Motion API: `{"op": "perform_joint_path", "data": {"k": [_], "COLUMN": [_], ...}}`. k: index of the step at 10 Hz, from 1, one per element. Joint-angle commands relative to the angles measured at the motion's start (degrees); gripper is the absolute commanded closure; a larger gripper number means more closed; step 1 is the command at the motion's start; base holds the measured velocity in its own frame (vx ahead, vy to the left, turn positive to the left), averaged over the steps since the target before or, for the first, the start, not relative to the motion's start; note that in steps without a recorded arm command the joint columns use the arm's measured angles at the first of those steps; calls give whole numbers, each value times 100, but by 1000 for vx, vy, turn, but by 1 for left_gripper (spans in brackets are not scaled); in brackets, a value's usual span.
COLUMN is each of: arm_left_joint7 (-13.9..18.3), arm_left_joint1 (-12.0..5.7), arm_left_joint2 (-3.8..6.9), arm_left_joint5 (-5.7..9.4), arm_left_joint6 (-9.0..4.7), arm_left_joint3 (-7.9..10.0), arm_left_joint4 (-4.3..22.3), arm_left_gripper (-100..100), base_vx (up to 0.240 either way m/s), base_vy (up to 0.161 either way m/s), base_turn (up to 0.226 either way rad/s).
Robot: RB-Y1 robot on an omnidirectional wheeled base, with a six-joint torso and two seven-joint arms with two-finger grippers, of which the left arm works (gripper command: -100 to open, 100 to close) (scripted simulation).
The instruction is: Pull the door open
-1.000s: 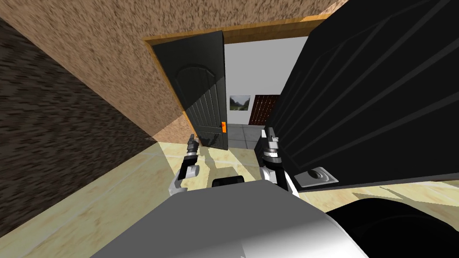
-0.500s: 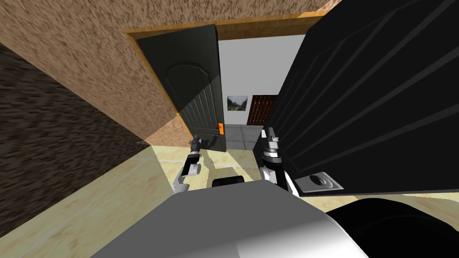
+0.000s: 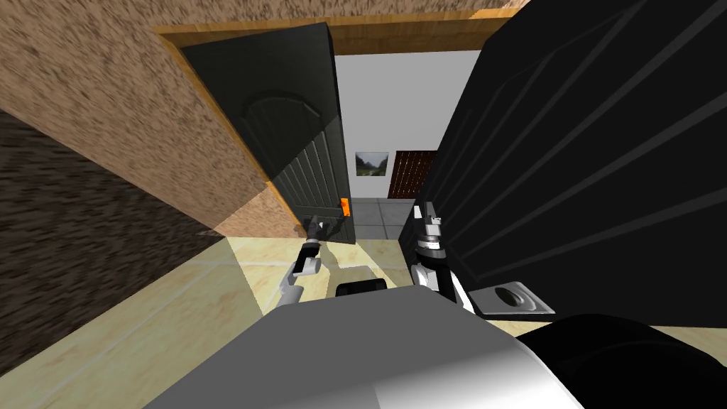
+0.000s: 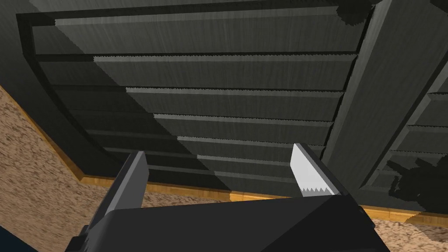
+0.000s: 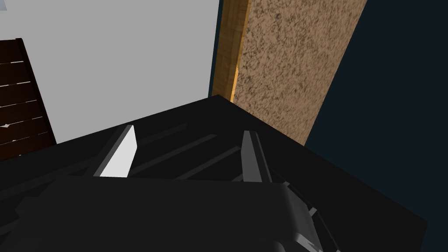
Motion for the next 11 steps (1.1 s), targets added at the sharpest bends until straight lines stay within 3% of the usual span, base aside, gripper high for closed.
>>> {"op": "perform_joint_path", "data": {"k": [1, 11], "arm_left_joint7": [47, 240], "arm_left_joint1": [-116, -771], "arm_left_joint2": [40, 175], "arm_left_joint5": [35, 200], "arm_left_joint6": [65, 352], "arm_left_joint3": [-20, -166], "arm_left_joint4": [207, 1441], "arm_left_gripper": [-100, -100], "base_vx": [117, 112], "base_vy": [-36, -27], "base_turn": [-63, -66]}}
